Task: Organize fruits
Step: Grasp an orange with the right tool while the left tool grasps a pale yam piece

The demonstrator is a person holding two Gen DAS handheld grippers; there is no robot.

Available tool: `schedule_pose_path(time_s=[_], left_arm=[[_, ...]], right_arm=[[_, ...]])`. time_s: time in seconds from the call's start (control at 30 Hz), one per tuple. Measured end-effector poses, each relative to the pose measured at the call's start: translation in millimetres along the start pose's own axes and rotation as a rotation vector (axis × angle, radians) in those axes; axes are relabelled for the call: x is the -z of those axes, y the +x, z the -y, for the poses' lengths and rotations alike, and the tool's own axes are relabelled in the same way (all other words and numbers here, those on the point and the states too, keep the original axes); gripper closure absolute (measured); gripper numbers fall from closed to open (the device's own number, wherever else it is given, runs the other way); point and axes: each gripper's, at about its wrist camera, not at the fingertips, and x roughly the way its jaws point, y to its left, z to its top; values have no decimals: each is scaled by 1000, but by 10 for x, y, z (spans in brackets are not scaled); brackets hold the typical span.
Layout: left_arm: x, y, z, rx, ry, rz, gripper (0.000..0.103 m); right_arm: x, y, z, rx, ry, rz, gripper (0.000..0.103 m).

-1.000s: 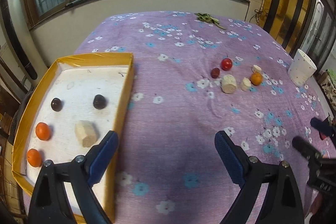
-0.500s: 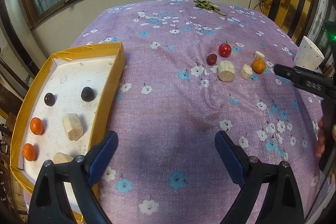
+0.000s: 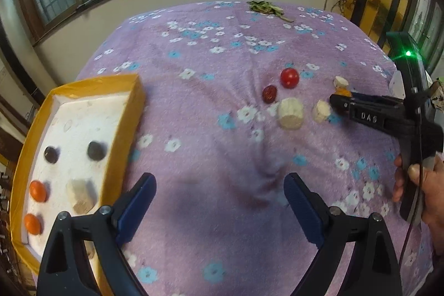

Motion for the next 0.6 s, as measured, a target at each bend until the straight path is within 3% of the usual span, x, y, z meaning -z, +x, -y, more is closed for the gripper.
schedule_pose_path(time_s=[0.33, 0.4, 0.5, 0.53, 0.6], left_arm=[[-460, 450, 491, 117, 40, 16, 9], [-497, 528, 560, 123, 57, 25, 18], [-529, 686, 620, 140, 76, -7, 45], [-526, 737, 621, 143, 73, -23, 60], [-505, 756, 604, 166, 64, -7, 66]], right_arm=[[241, -433, 94, 22, 0, 65, 72], [282, -474, 106, 24, 1, 67, 72], [313, -490, 145, 17, 21, 59, 72], [323, -494, 157, 16, 28, 57, 72], [330, -509, 170, 15, 38, 59, 72]])
